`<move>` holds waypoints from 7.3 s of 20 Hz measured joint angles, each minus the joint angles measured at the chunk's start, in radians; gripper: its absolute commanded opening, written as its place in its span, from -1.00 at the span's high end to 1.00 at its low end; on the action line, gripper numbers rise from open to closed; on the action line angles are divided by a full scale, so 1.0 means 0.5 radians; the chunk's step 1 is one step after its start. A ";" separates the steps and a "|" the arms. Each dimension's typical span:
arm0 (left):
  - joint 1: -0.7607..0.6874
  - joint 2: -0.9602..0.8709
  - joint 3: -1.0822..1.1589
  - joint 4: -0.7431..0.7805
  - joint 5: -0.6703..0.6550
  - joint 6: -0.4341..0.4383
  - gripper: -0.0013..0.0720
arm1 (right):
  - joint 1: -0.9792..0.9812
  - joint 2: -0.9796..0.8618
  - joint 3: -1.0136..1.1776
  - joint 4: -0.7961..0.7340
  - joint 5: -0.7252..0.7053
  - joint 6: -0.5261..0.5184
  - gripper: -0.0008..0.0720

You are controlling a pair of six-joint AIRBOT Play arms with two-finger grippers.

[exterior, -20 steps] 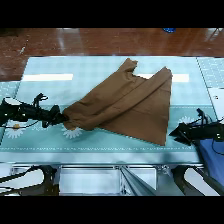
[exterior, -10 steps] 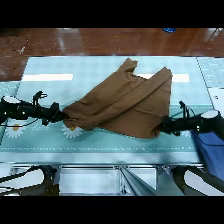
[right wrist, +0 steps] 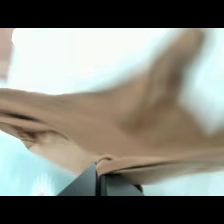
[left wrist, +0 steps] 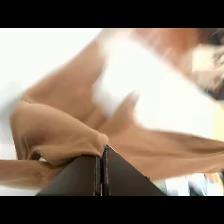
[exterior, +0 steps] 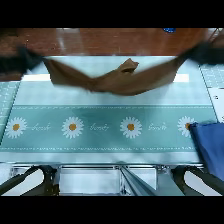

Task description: Fold the shirts.

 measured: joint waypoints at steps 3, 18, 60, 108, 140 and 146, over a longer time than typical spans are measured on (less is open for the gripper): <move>0.087 0.201 0.496 0.085 0.107 -0.107 0.92 | -0.076 0.102 0.645 -0.044 0.069 0.081 0.93; -0.027 1.214 1.076 1.468 -0.131 -0.391 0.92 | -0.179 0.993 0.987 -0.883 0.514 0.372 0.93; 0.016 -0.766 0.507 1.555 -0.634 -0.485 -0.42 | -0.765 -0.616 -0.511 -0.093 0.146 -0.239 -0.14; 0.249 -0.206 -0.187 0.183 -0.299 0.060 0.92 | -0.298 0.042 -0.770 0.043 -0.014 -0.072 0.93; -0.368 0.618 -0.134 1.771 0.029 -0.664 0.92 | -0.278 0.715 -0.789 -0.238 0.037 0.117 0.93; -0.442 -0.423 0.056 1.424 0.684 -0.676 0.92 | -0.278 -0.228 -0.805 0.153 -0.446 -0.203 0.93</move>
